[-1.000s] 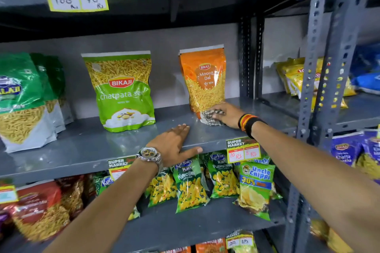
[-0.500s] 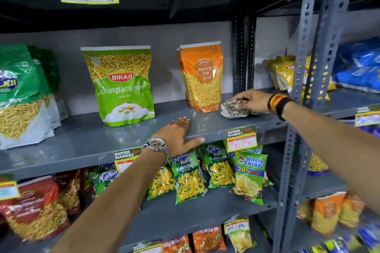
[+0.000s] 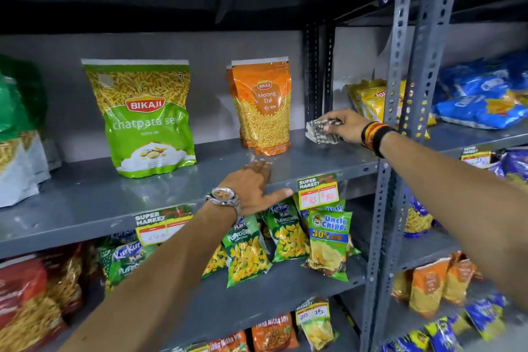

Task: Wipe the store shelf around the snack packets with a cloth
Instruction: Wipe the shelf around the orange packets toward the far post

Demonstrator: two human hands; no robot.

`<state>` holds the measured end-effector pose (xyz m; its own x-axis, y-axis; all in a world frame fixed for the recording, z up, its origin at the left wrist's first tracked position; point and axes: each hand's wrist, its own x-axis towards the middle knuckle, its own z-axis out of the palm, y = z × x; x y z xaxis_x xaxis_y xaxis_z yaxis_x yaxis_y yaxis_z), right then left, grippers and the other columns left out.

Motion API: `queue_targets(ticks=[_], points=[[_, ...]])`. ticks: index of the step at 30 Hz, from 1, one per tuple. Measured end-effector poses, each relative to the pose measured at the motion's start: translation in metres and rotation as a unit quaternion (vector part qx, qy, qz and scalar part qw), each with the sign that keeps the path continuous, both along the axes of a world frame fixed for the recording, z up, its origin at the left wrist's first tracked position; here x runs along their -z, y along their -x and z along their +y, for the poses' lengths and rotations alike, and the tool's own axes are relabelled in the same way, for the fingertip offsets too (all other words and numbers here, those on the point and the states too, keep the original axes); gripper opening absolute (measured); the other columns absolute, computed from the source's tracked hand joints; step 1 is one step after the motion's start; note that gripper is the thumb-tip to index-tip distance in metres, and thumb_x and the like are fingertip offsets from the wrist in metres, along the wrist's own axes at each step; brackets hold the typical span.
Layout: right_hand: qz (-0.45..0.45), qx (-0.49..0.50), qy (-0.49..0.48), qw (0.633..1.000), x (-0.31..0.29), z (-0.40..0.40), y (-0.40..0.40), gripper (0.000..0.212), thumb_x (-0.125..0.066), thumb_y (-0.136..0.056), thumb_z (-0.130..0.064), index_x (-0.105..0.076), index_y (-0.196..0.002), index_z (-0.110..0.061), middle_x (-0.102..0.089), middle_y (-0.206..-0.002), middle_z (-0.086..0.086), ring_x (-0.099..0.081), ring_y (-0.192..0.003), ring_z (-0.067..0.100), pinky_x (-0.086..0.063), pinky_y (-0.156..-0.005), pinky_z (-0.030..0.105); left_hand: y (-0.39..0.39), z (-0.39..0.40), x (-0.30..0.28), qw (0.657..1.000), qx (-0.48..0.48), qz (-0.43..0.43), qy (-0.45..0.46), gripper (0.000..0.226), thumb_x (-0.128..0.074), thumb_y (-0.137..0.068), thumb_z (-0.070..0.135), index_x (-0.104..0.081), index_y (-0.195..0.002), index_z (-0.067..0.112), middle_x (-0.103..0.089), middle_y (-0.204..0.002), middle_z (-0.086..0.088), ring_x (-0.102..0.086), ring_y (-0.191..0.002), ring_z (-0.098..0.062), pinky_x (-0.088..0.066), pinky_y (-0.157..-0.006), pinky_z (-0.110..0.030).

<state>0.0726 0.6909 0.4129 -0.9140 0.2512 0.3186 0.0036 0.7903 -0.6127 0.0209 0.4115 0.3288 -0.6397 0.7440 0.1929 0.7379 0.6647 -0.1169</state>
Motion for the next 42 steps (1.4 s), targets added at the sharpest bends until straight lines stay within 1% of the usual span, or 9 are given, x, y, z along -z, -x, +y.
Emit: queue_targets(ticks=[6,10,18,22,27,32,36,40,42], points=[[0.040,0.045,0.051,0.997,0.011,0.046,0.097,0.028,-0.061,-0.089,-0.010,-0.067,-0.116,-0.011,-0.067,-0.119,0.013,-0.061,-0.114,0.028,-0.045,-0.102,0.031,-0.005,0.056,-0.003,1.000,0.007,-0.007,0.021,0.113,-0.021,-0.085,0.088,-0.010,-0.163,0.007,-0.014,-0.172,-0.012,-0.023,-0.155,-0.032,-0.026,-0.122,-0.044],[0.029,0.052,0.047,0.997,0.019,0.068,0.151,0.030,-0.060,-0.090,-0.014,-0.065,-0.119,-0.012,-0.065,-0.120,0.010,-0.059,-0.115,0.026,-0.043,-0.100,0.028,0.005,0.065,0.001,1.000,-0.004,-0.006,0.030,0.105,-0.022,-0.092,0.082,-0.003,-0.164,0.008,-0.006,-0.173,-0.011,-0.009,-0.159,-0.026,-0.011,-0.126,-0.038],[-0.014,0.070,0.051,0.996,0.031,0.110,0.221,0.033,-0.063,-0.088,-0.018,-0.065,-0.120,-0.010,-0.066,-0.123,0.013,-0.060,-0.114,0.030,-0.045,-0.100,0.029,0.005,0.065,0.004,1.000,0.002,0.006,0.003,0.104,-0.026,-0.093,0.081,-0.003,-0.164,0.009,-0.005,-0.173,-0.009,-0.005,-0.159,-0.021,0.008,-0.116,-0.023],[-0.087,0.037,0.017,0.995,0.038,0.105,0.232,0.032,-0.058,-0.089,-0.004,-0.064,-0.121,-0.005,-0.063,-0.125,0.013,-0.055,-0.122,0.030,-0.038,-0.105,0.025,0.008,0.066,0.005,1.000,0.005,0.010,-0.002,0.104,-0.026,-0.092,0.081,-0.004,-0.164,0.009,-0.007,-0.173,-0.009,-0.006,-0.159,-0.021,0.008,-0.116,-0.023],[-0.113,-0.006,-0.017,0.993,0.033,0.086,0.203,0.041,-0.059,-0.088,-0.006,-0.060,-0.128,-0.011,-0.061,-0.130,0.012,-0.058,-0.116,0.027,-0.042,-0.094,0.023,0.006,0.067,0.003,1.000,0.003,-0.004,0.007,0.103,-0.029,-0.093,0.079,-0.004,-0.164,0.008,-0.008,-0.173,-0.010,-0.008,-0.159,-0.023,0.003,-0.119,-0.024],[-0.108,-0.031,-0.020,0.993,0.036,0.063,0.149,0.041,-0.063,-0.088,-0.013,-0.059,-0.129,-0.015,-0.065,-0.123,0.010,-0.057,-0.094,0.014,-0.044,-0.083,0.022,0.000,0.064,0.001,1.000,0.006,-0.002,0.019,0.102,-0.027,-0.095,0.079,-0.007,-0.163,0.006,-0.010,-0.172,-0.013,-0.012,-0.158,-0.026,-0.008,-0.126,-0.033],[-0.096,-0.038,-0.026,0.994,0.039,0.046,0.098,0.040,-0.060,-0.092,-0.015,-0.057,-0.132,-0.013,-0.060,-0.132,0.007,-0.054,-0.105,0.010,-0.037,-0.087,0.017,0.003,0.062,0.002,1.000,0.017,0.003,0.019,0.103,-0.026,-0.095,0.078,-0.011,-0.162,0.002,-0.014,-0.170,-0.018,-0.017,-0.157,-0.030,-0.012,-0.127,-0.037],[-0.153,-0.079,-0.042,0.984,0.023,0.036,0.046,0.041,-0.065,-0.089,-0.022,-0.059,-0.130,-0.020,-0.054,-0.138,0.000,-0.050,-0.123,0.013,-0.034,-0.096,0.021,0.005,0.060,0.000,0.999,0.026,0.011,0.024,0.105,-0.025,-0.093,0.080,-0.014,-0.161,0.001,-0.019,-0.169,-0.019,-0.023,-0.155,-0.031,-0.018,-0.125,-0.039],[-0.098,-0.048,-0.004,0.994,0.011,0.036,0.035,0.039,-0.067,-0.087,-0.020,-0.062,-0.126,-0.020,-0.056,-0.133,0.001,-0.050,-0.122,0.013,-0.034,-0.098,0.021,0.006,0.055,-0.003,0.999,0.025,0.003,0.026,0.106,-0.026,-0.092,0.081,-0.012,-0.163,0.004,-0.016,-0.171,-0.016,-0.022,-0.156,-0.030,-0.020,-0.125,-0.040]])
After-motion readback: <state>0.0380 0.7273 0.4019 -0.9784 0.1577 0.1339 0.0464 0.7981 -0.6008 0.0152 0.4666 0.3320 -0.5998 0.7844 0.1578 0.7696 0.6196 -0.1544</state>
